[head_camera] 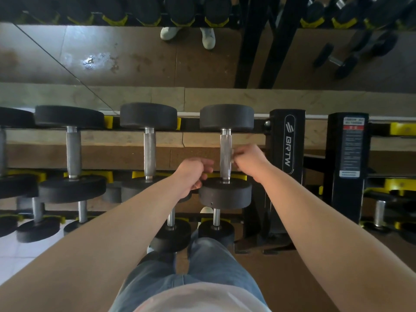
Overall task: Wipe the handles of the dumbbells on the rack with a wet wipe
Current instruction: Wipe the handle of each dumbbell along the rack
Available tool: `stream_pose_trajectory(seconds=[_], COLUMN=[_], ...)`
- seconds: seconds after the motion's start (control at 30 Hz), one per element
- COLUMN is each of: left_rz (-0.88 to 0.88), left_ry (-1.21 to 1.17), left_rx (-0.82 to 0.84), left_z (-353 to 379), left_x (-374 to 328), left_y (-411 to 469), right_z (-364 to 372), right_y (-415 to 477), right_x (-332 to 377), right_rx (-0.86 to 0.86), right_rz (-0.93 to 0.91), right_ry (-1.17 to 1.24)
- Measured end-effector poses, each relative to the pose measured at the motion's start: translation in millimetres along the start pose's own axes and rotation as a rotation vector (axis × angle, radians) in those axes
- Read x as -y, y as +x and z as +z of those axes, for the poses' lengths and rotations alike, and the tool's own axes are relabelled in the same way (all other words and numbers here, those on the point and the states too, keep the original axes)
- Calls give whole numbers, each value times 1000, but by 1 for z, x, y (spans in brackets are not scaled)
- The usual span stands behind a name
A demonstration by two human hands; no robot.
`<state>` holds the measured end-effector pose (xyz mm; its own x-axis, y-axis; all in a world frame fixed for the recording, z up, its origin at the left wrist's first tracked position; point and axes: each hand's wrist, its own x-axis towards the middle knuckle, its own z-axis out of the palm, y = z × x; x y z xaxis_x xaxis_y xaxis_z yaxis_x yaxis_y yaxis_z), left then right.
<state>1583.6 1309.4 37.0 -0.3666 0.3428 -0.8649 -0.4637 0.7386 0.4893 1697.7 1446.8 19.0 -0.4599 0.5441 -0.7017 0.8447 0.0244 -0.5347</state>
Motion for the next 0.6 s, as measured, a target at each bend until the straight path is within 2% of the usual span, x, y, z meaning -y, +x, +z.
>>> stream_pose_trajectory(seconds=[0.07,0.13,0.17,0.27,0.3,0.33,0.37,0.5,0.57,0.6], left_rz=[-10,-30,-43,-62,-62,-61,-65,-75,-77,-77], left_ry=[-6,-11,-16,-24,-21,-22,-25,-24,-27,-24], left_rx=[1,0,-2,-13,-13,-17,-25,-27,-24,-21], left_z=[1,1,1,-1,-1,-2,-2,0,1,2], left_x=[-2,-3,-4,-4,-4,-5,-6,-7,-7,-7], left_y=[2,4,5,8,10,11,12,16,19,20], right_z=[4,4,2,-11,-16,-20,-23,-18,-18,-19], right_y=[-9,-6,0,21,28,32,34,22,20,22], right_x=[-13,-16,-14,2,6,8,6,-13,-16,-14], right_rx=[155,169,144,78,69,77,110,426,495,495], right_rz=[21,46,75,121,99,62,27,20,20,38], right_ry=[-182,-85,57,680,833,871,762,-15,-87,3])
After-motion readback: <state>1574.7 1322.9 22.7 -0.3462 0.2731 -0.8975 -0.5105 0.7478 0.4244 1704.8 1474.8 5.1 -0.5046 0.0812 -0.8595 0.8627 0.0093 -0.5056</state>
